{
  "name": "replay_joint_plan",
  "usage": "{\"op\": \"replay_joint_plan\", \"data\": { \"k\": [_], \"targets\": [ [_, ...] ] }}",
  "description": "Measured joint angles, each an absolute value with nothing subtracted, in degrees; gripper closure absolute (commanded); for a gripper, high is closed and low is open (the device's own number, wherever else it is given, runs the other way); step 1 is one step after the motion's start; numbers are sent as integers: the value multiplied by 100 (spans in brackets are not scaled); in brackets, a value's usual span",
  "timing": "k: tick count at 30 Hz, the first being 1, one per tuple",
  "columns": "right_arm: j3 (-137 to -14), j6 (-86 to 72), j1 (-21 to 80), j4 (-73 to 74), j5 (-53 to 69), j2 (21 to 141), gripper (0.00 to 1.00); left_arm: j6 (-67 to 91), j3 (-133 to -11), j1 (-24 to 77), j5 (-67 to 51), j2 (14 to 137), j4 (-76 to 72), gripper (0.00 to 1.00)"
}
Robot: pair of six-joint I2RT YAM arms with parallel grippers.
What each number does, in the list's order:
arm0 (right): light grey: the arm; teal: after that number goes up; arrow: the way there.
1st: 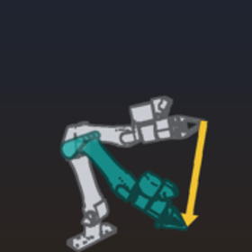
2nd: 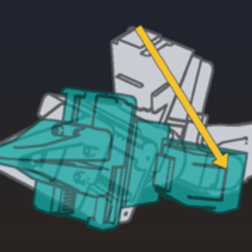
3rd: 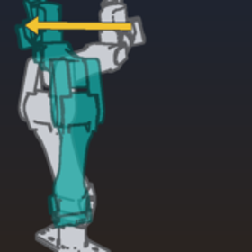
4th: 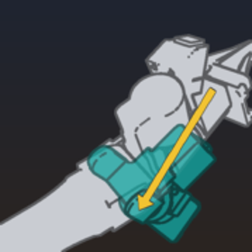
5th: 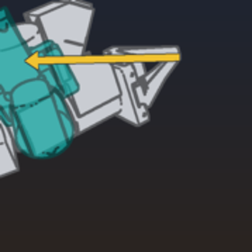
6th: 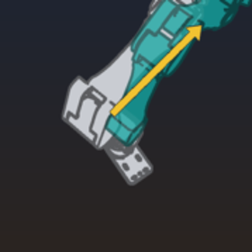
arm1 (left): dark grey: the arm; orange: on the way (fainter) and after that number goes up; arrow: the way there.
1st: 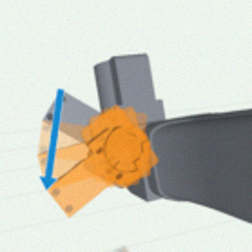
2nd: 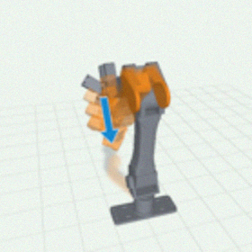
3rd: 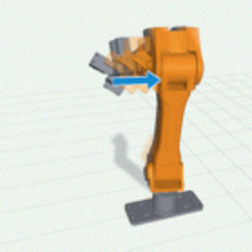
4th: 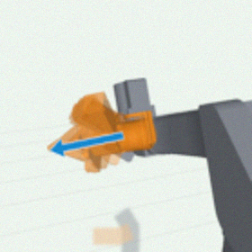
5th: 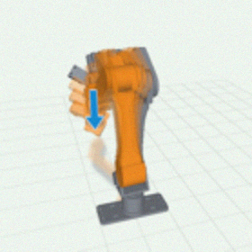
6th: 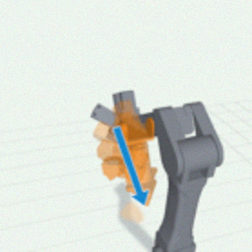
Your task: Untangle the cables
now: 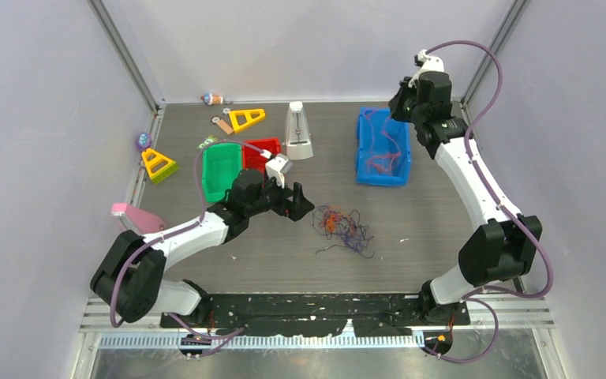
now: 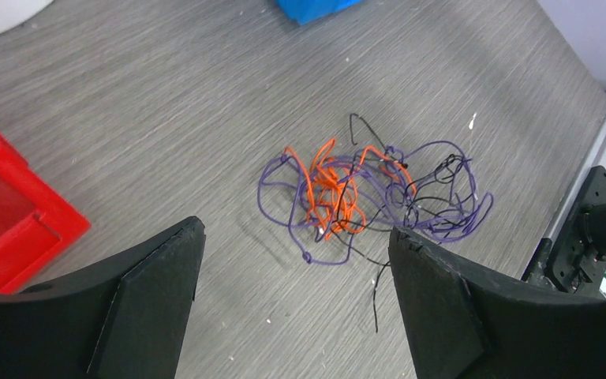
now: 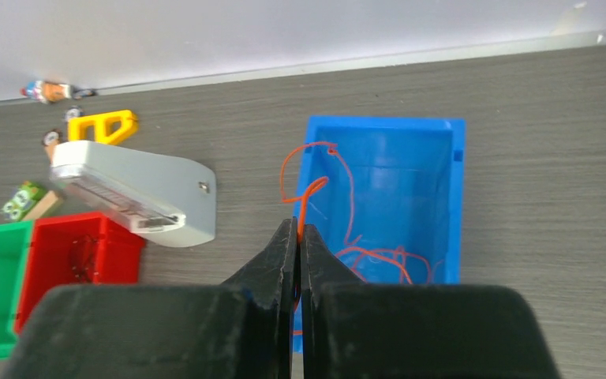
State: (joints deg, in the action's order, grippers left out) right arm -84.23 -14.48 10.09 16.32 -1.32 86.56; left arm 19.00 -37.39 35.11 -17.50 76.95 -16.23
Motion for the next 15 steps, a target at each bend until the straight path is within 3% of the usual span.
{"op": "replay_joint_plan", "data": {
  "k": [15],
  "targets": [
    [-8202, -1343, 878, 1413, -569, 9765, 94, 1850, -3625, 3514, -1975, 7940, -2394, 14]
  ]
}}
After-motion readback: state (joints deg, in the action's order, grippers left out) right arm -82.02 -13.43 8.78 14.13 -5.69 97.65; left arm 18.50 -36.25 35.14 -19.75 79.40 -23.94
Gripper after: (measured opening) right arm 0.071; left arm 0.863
